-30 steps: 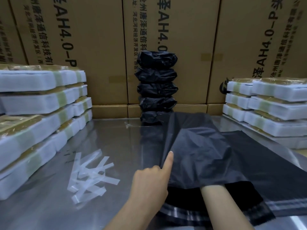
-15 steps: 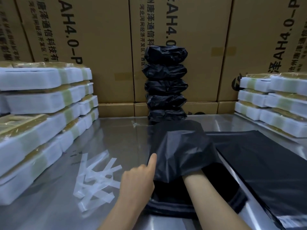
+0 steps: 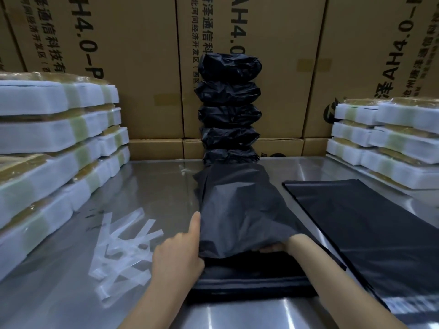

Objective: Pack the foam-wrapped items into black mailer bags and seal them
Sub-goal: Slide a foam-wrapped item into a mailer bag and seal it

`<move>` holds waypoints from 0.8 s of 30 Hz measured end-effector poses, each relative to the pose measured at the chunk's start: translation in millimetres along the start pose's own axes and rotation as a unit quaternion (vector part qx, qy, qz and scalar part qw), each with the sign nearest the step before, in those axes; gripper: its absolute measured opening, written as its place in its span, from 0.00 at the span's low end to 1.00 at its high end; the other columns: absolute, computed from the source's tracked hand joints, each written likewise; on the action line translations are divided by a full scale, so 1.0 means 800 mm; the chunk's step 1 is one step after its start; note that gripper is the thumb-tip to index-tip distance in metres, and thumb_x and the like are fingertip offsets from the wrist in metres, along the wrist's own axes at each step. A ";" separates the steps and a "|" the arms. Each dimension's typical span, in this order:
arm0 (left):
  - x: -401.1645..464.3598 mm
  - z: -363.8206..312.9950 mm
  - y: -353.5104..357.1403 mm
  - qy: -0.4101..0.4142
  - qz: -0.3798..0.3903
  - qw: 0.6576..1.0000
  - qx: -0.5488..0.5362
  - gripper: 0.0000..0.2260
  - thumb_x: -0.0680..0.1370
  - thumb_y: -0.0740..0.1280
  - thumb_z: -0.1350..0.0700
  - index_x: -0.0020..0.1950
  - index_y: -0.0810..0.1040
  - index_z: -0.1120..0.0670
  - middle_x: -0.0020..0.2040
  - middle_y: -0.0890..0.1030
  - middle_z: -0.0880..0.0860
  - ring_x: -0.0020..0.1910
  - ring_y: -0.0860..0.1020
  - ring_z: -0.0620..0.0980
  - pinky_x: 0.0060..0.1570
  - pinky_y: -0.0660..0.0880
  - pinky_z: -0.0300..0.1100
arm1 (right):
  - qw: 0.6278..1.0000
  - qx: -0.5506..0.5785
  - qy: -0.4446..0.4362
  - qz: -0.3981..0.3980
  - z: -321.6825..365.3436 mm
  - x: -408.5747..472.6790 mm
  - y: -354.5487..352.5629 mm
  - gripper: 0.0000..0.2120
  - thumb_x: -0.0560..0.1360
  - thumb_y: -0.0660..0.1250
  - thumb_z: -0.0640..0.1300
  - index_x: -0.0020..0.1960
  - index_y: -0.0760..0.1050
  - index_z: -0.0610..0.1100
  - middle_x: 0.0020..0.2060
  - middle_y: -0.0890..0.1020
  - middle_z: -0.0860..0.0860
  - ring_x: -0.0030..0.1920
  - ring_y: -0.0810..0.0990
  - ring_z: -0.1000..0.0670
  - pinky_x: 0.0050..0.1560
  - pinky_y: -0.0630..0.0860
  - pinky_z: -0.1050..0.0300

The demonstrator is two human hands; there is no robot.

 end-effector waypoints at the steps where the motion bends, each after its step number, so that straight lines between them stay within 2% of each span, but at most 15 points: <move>1: 0.000 0.003 -0.002 -0.010 -0.006 1.000 -0.011 0.36 0.73 0.61 0.57 0.76 0.44 0.46 0.35 0.68 0.48 0.35 0.70 0.50 0.33 0.65 0.41 | 1.000 -0.011 -0.005 -0.020 -0.005 -0.004 -0.008 0.05 0.76 0.65 0.31 0.45 0.76 0.39 0.38 0.82 0.47 0.33 0.80 0.50 0.38 0.79 0.63; 2: 0.002 0.006 0.001 -0.014 -0.017 1.000 -0.016 0.36 0.73 0.61 0.58 0.75 0.46 0.45 0.36 0.69 0.48 0.35 0.70 0.50 0.33 0.65 0.41 | 0.999 -0.005 -0.001 -0.043 -0.008 -0.008 -0.014 0.06 0.77 0.64 0.30 0.52 0.76 0.36 0.46 0.82 0.45 0.38 0.80 0.48 0.45 0.78 0.64; 3: 0.002 0.007 -0.004 -0.018 -0.022 0.999 -0.029 0.35 0.72 0.61 0.58 0.75 0.47 0.45 0.37 0.69 0.48 0.35 0.70 0.50 0.33 0.65 0.41 | 0.997 0.008 -0.003 -0.074 -0.012 -0.014 -0.024 0.11 0.78 0.61 0.29 0.59 0.74 0.33 0.52 0.79 0.42 0.41 0.80 0.47 0.45 0.76 0.67; 4: 0.002 0.009 -0.006 -0.018 -0.028 0.999 -0.040 0.34 0.72 0.61 0.58 0.74 0.49 0.44 0.37 0.70 0.48 0.35 0.69 0.50 0.33 0.65 0.41 | 0.995 0.024 -0.011 -0.097 -0.014 -0.023 -0.030 0.11 0.78 0.59 0.29 0.60 0.73 0.31 0.54 0.78 0.40 0.39 0.79 0.48 0.38 0.76 0.70; 5: 0.000 0.009 -0.006 -0.018 -0.027 0.998 -0.046 0.34 0.72 0.61 0.58 0.74 0.50 0.44 0.37 0.70 0.48 0.35 0.69 0.50 0.33 0.65 0.41 | 0.993 0.040 -0.022 -0.109 -0.019 -0.026 -0.036 0.09 0.79 0.58 0.30 0.56 0.75 0.30 0.52 0.78 0.38 0.36 0.79 0.49 0.28 0.75 0.69; 6: -0.001 0.008 -0.007 -0.016 -0.031 0.998 -0.056 0.33 0.71 0.61 0.57 0.73 0.52 0.44 0.37 0.70 0.48 0.36 0.70 0.51 0.33 0.65 0.42 | 0.991 0.072 -0.020 -0.109 -0.022 -0.035 -0.037 0.08 0.80 0.58 0.31 0.51 0.76 0.31 0.51 0.79 0.38 0.37 0.82 0.48 0.23 0.74 0.66; 7: -0.003 0.009 -0.007 -0.014 -0.030 0.997 -0.064 0.32 0.71 0.61 0.57 0.72 0.53 0.44 0.37 0.70 0.48 0.36 0.71 0.51 0.33 0.65 0.42 | 0.990 0.105 -0.018 -0.098 -0.025 -0.039 -0.038 0.08 0.80 0.58 0.34 0.52 0.75 0.32 0.53 0.79 0.37 0.45 0.83 0.44 0.21 0.74 0.65; 9: -0.006 0.010 -0.005 -0.015 -0.026 0.996 -0.085 0.30 0.70 0.61 0.56 0.70 0.56 0.45 0.37 0.71 0.48 0.39 0.75 0.53 0.34 0.66 0.42 | 0.984 0.150 -0.019 -0.097 -0.026 -0.050 -0.042 0.13 0.81 0.58 0.36 0.62 0.72 0.31 0.60 0.77 0.36 0.58 0.78 0.39 0.28 0.77 0.62; 11: -0.008 0.008 -0.002 -0.019 -0.028 0.994 -0.100 0.26 0.70 0.62 0.57 0.67 0.59 0.46 0.38 0.71 0.49 0.42 0.76 0.55 0.35 0.67 0.43 | 0.969 0.210 -0.051 -0.118 -0.026 -0.054 -0.049 0.15 0.82 0.56 0.37 0.68 0.68 0.35 0.64 0.75 0.38 0.60 0.76 0.39 0.45 0.78 0.54; 13: -0.009 0.005 -0.006 -0.021 -0.036 0.993 -0.110 0.25 0.69 0.61 0.60 0.64 0.61 0.47 0.37 0.71 0.49 0.39 0.74 0.55 0.34 0.67 0.43 | 0.954 0.248 -0.089 -0.144 -0.024 -0.059 -0.053 0.17 0.82 0.51 0.37 0.70 0.67 0.41 0.63 0.75 0.40 0.58 0.76 0.42 0.51 0.73 0.48; 15: -0.009 0.004 -0.013 -0.014 -0.064 0.992 -0.110 0.24 0.69 0.61 0.61 0.64 0.63 0.47 0.36 0.69 0.48 0.38 0.72 0.54 0.33 0.64 0.43 | 0.943 0.270 -0.116 -0.157 -0.023 -0.065 -0.051 0.17 0.82 0.49 0.37 0.67 0.67 0.44 0.60 0.76 0.43 0.54 0.77 0.45 0.51 0.72 0.48; 17: -0.008 0.007 -0.020 -0.003 -0.095 0.990 -0.104 0.23 0.70 0.62 0.61 0.63 0.65 0.47 0.38 0.71 0.48 0.41 0.75 0.54 0.34 0.63 0.43 | 0.929 0.313 -0.128 -0.152 -0.024 -0.071 -0.047 0.16 0.82 0.48 0.38 0.63 0.69 0.46 0.57 0.77 0.44 0.51 0.78 0.46 0.52 0.71 0.48; 21: -0.012 0.024 -0.017 -0.004 -0.084 0.991 -0.108 0.25 0.70 0.62 0.61 0.65 0.67 0.45 0.49 0.79 0.48 0.48 0.77 0.53 0.35 0.66 0.42 | 0.899 0.421 -0.081 -0.092 -0.045 -0.091 -0.027 0.14 0.82 0.50 0.45 0.57 0.73 0.44 0.54 0.79 0.42 0.54 0.77 0.43 0.57 0.68 0.46; 23: -0.017 0.034 -0.012 -0.024 -0.074 0.992 -0.103 0.24 0.71 0.62 0.60 0.65 0.66 0.44 0.49 0.79 0.48 0.48 0.77 0.53 0.35 0.66 0.42 | 0.898 0.433 -0.067 -0.035 -0.062 -0.108 -0.014 0.17 0.82 0.52 0.52 0.54 0.74 0.43 0.51 0.81 0.42 0.48 0.80 0.44 0.52 0.72 0.49; 24: -0.019 0.037 -0.010 -0.032 -0.070 0.992 -0.101 0.23 0.71 0.61 0.59 0.64 0.66 0.44 0.48 0.79 0.48 0.47 0.77 0.53 0.35 0.67 0.42 | 0.911 0.407 -0.059 -0.013 -0.069 -0.119 -0.008 0.18 0.81 0.53 0.54 0.53 0.76 0.42 0.47 0.84 0.43 0.44 0.82 0.45 0.46 0.75 0.51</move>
Point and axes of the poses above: each hand's wrist, its own x-axis towards the middle knuckle, its own y-axis out of the palm, z = x × y, the point moved 5 cm from there along x, towards the middle knuckle
